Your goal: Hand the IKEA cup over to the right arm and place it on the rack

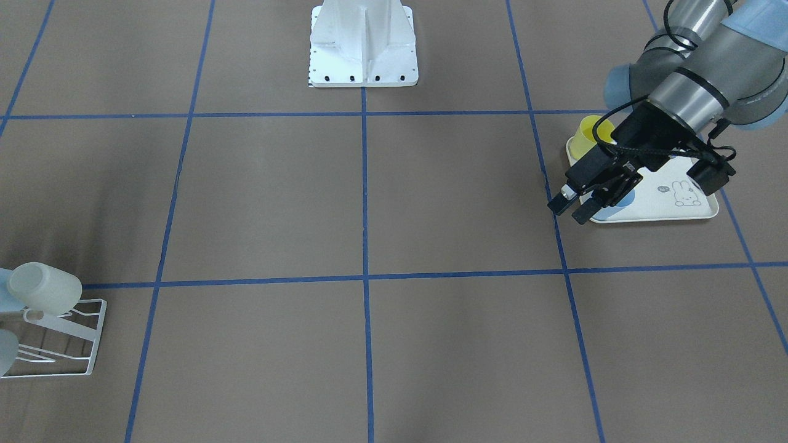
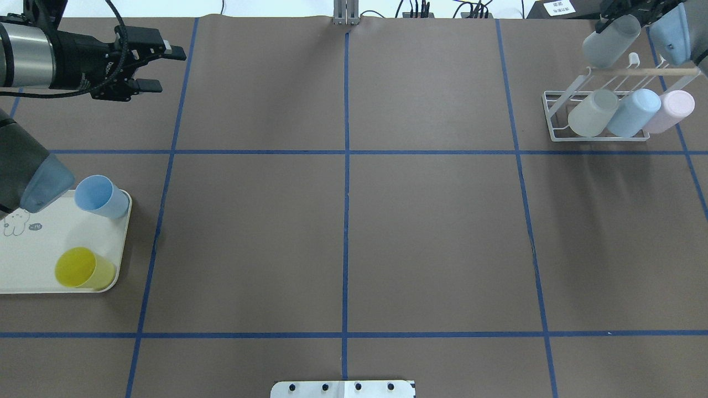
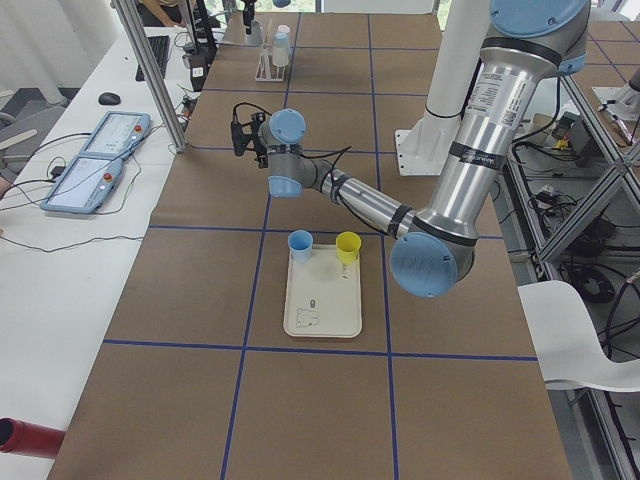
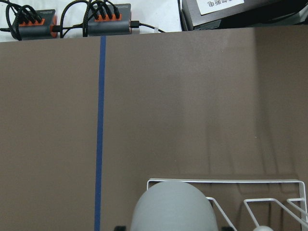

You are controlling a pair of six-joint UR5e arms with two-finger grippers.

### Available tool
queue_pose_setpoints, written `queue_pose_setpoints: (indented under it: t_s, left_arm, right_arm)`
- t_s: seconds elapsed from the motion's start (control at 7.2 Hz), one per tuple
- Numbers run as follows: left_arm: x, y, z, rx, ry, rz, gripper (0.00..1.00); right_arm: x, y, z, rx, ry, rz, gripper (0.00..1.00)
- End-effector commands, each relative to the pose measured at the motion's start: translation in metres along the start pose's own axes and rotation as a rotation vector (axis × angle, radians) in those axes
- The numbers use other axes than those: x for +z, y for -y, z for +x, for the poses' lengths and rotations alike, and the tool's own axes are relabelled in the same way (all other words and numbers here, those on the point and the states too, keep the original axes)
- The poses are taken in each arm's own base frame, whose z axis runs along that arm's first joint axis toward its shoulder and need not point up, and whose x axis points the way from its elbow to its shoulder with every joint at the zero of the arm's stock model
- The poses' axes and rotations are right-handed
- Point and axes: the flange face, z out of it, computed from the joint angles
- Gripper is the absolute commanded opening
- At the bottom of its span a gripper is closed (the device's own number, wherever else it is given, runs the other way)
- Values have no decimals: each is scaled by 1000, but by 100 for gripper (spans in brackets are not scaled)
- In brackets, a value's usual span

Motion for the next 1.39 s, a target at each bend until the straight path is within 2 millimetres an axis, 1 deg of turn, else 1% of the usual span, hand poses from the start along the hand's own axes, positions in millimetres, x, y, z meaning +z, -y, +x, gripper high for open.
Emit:
queue_pose_setpoints:
  t_s: [0.0,0.14,0.28,0.42,0.56,0.69,0.83,0.97,1.11,1.25]
  left_arm:
    - [-6,0,-12,-3,10,3,100]
    - [-16,-7,-20,42,16,-5,100]
    - [-37,-13,-55,99,61,-1,100]
    - [-56,-20,-101,252,133,-15,100]
    - [-69,-14,-123,325,184,-9,100]
    - [-80,-2,-130,374,264,-4,100]
    - [-103,-11,-148,459,355,-41,100]
    - [-126,-25,-154,489,443,-87,100]
    - [-142,-36,-164,448,506,-107,100]
    - [-156,-50,-199,407,564,-143,100]
  right_arm:
    - [7,0,-1,-3,-8,-5,34]
    - [8,-1,-1,-4,-8,-6,65]
    - [14,-3,-3,-6,-13,-12,85]
    - [15,-3,-4,-8,-18,-11,93]
    - [15,-4,-3,-8,-18,-11,95]
    - [14,-3,-5,-9,-18,-9,97]
    - [11,-3,-7,-10,-15,-3,97]
    - [6,-3,-11,-13,-10,5,98]
    - [0,-3,-15,-17,-6,15,98]
    - [-7,-4,-23,-8,2,29,98]
